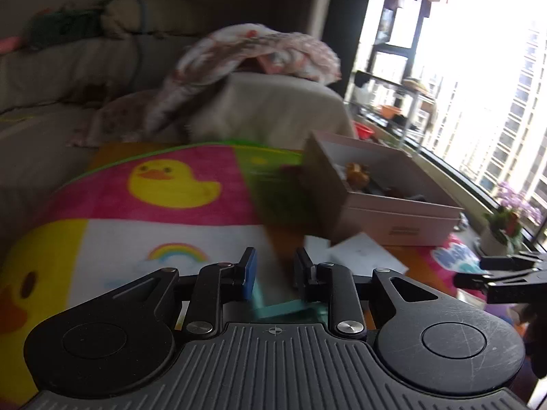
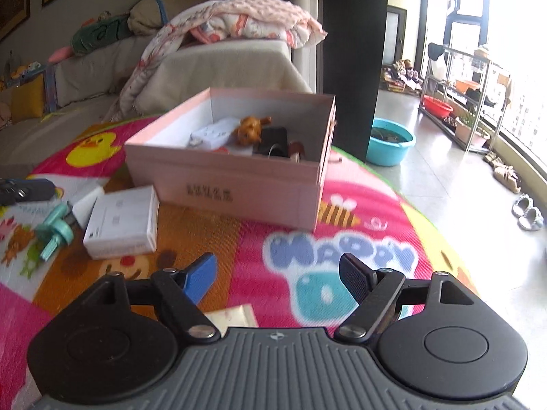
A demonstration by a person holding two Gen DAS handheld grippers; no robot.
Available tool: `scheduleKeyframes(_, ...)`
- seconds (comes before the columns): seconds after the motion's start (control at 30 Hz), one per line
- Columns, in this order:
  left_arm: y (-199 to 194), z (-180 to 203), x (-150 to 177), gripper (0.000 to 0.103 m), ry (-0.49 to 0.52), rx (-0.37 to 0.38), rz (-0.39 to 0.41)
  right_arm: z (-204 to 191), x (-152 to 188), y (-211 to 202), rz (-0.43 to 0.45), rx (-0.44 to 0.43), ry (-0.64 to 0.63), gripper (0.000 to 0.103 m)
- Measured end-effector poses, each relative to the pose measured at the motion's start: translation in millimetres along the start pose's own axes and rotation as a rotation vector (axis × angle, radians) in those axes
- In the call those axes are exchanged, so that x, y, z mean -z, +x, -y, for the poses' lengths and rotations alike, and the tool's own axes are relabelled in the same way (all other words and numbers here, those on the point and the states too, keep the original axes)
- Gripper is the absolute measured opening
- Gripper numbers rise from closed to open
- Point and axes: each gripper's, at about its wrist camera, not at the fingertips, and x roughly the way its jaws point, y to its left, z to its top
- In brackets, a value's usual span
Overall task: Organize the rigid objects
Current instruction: 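Grasp the white plug charger with the left gripper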
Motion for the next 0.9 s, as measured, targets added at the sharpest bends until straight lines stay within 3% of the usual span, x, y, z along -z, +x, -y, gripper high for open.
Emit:
scheduleKeyframes(0.1,-9,-28,0,0.026,-0.091,-0.088,-0.005,-7,5,1,-0.005,0.002,0.018,0.079)
scheduleKeyframes(0.2,-15,-37,4,0.026,-0.115,-0.073,-0.030,-15,5,0,-0.001,-0.013,0.018,0.079)
scheduleKeyframes(0.47,-5,11,7,0.026,0.014,0.096,-0.052,-40,11,-5,0.020,-0.015,-0.079,0.081)
scheduleKeyframes(0.77,43,44,-11,0.026,0.109,0.072,-0.074,-36,20,4,-0.009,-0.016,-0.046,0.083)
scheduleKeyframes(0.9,73,44,-11,0.029,0.104,0.055,-0.134,-34,21,5,-0.012,-0.020,-0.034,0.084)
